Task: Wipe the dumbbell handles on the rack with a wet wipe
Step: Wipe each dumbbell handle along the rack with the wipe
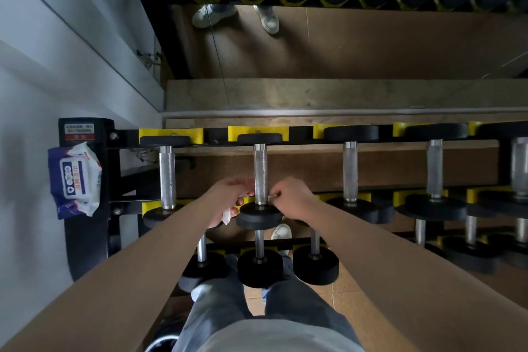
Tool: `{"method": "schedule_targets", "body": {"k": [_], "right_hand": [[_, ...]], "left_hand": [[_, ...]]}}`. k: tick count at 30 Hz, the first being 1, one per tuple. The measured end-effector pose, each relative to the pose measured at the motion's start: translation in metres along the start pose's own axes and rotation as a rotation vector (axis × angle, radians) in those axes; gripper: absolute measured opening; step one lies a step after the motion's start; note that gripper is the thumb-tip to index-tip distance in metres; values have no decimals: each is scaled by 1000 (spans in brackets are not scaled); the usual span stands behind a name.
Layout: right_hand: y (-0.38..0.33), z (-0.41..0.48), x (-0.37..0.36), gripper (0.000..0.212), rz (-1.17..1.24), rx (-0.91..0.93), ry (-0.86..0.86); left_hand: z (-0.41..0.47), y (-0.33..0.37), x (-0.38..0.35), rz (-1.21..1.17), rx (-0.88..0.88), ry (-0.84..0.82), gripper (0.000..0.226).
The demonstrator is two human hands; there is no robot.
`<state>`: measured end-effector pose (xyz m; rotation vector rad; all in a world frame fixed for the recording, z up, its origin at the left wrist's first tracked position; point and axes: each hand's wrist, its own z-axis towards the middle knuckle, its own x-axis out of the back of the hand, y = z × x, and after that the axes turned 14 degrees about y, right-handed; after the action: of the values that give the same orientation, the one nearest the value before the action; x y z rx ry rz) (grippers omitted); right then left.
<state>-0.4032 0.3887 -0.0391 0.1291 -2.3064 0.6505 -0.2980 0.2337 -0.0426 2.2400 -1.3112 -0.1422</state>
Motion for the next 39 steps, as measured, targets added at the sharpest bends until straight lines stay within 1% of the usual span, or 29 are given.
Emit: {"method": "schedule_targets", "body": {"k": [1, 2, 4, 6, 7, 8, 10, 12, 17, 19, 22, 24, 26, 29, 30, 33, 34, 36, 39], "right_hand": [[-2, 2, 2, 17, 21, -10, 38], [-5, 6, 4, 14, 92, -50, 90], [-14, 14, 12, 11, 414, -196, 194], [-26, 23, 21, 17, 753, -315, 285], [-30, 27, 25, 19, 842, -337, 326], [-33, 29, 26, 20, 860, -339, 352], [-34, 27, 26, 18, 769, -310, 360], [-30, 18, 21, 15, 652, -283, 322], [-20, -11, 1, 15, 332, -166, 118], [-22, -16, -2, 17, 287, -110, 146], [-33, -10, 3, 17, 312, -4, 337], [-41, -2, 7, 19, 262, 106, 459], [-45, 4, 8, 23, 150, 218, 506], [-38, 1, 6, 23, -16, 373, 492], [-34, -3, 4, 20, -64, 421, 450], [-27, -15, -3, 16, -260, 497, 187], [-27, -17, -6, 18, -312, 504, 138], [-30, -16, -6, 20, -345, 499, 143], [-48, -2, 6, 14, -380, 466, 309]], "left_hand": [[0, 0, -1, 3, 0, 1, 15], [0, 0, -1, 9, -3, 1, 14], [-1, 0, -2, 14, -11, -1, 14], [-1, 1, 0, 28, -24, -10, 14], [0, 1, 0, 32, -25, -17, 15], [0, 1, 0, 30, -25, -24, 15], [0, 2, 1, 38, -31, -20, 14], [2, 4, 1, 60, -41, -1, 13], [4, 4, 0, 82, -47, 26, 20], [3, 3, -1, 61, -43, 30, 17], [2, 5, 0, 53, -41, 29, 10], [0, 8, 2, 53, -33, 23, 17], [-1, 10, 3, 49, -27, 37, 23], [-4, 13, 6, 22, -26, 52, 17], [-4, 13, 8, 7, -25, 48, 14], [-3, 8, 15, -53, -25, -10, 14], [-2, 6, 16, -57, -24, -21, 15], [-2, 5, 17, -47, 3, 5, 14], [-3, 4, 19, -41, 31, 33, 12]]}}
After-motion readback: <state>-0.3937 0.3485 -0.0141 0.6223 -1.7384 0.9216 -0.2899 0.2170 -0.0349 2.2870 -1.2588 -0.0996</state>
